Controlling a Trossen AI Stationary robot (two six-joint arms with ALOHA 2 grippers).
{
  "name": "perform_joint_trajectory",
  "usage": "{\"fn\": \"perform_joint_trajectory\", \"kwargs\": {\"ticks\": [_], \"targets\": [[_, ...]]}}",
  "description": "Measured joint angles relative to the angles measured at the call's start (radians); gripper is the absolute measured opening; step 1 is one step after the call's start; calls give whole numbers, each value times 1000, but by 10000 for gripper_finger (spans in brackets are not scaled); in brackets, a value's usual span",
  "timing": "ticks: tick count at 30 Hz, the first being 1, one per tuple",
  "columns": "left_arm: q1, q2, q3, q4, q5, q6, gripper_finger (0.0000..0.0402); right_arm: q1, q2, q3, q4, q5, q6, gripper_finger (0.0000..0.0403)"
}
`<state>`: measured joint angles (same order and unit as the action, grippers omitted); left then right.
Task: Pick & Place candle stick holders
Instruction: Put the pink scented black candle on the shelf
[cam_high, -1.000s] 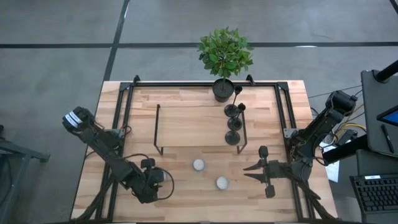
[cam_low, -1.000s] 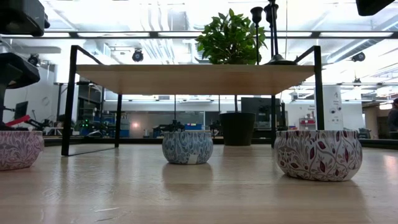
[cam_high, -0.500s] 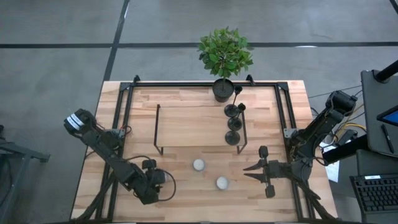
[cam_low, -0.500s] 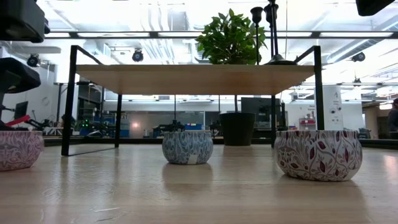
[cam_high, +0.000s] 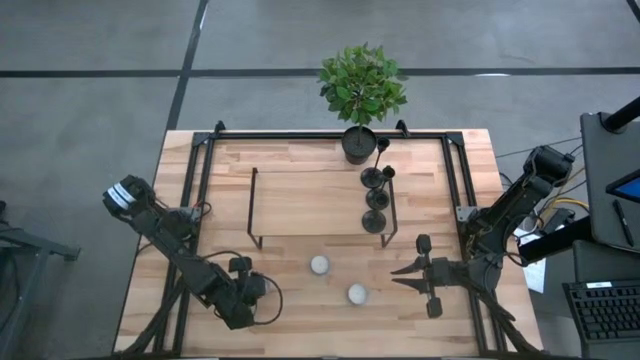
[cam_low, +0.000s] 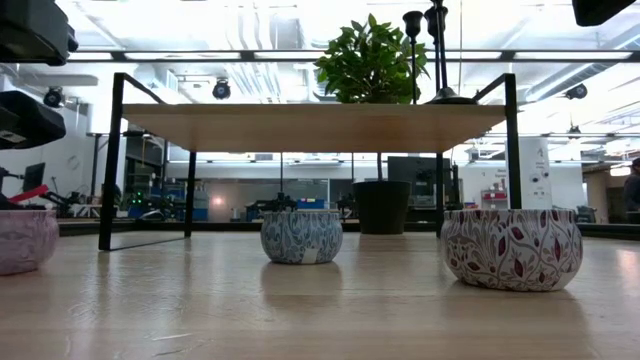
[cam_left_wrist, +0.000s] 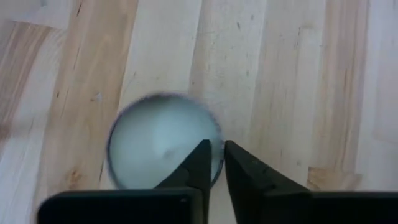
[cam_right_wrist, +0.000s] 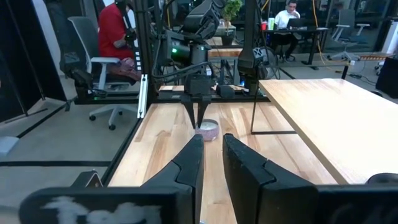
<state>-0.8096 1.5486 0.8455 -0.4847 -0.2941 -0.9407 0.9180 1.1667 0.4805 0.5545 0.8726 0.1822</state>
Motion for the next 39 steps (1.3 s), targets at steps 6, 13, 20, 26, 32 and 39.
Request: {"fn": "perform_joint_trajectory", "kwargs": {"ticks": [6,13,20,26,32,39], "targets": [[2,0,0,-2,-3,-1,6,0,0,0,-1,0,-2,52],[2,1,16,4,1,-3,2,0,0,0,-1,0,-2,52],[10,1,86,5,-2,52,1,-1,0,-1,-1,0,-3,52],[43,-6,175,-11,-7,142,1,-1,0,-1,0,0,-3,52],[117,-20,290,-76,71,258,0,-1,0,-1,0,0,-3,52],[262,-21,488,-323,132,431,0,-2,0,-1,0,0,-2,52]]}}
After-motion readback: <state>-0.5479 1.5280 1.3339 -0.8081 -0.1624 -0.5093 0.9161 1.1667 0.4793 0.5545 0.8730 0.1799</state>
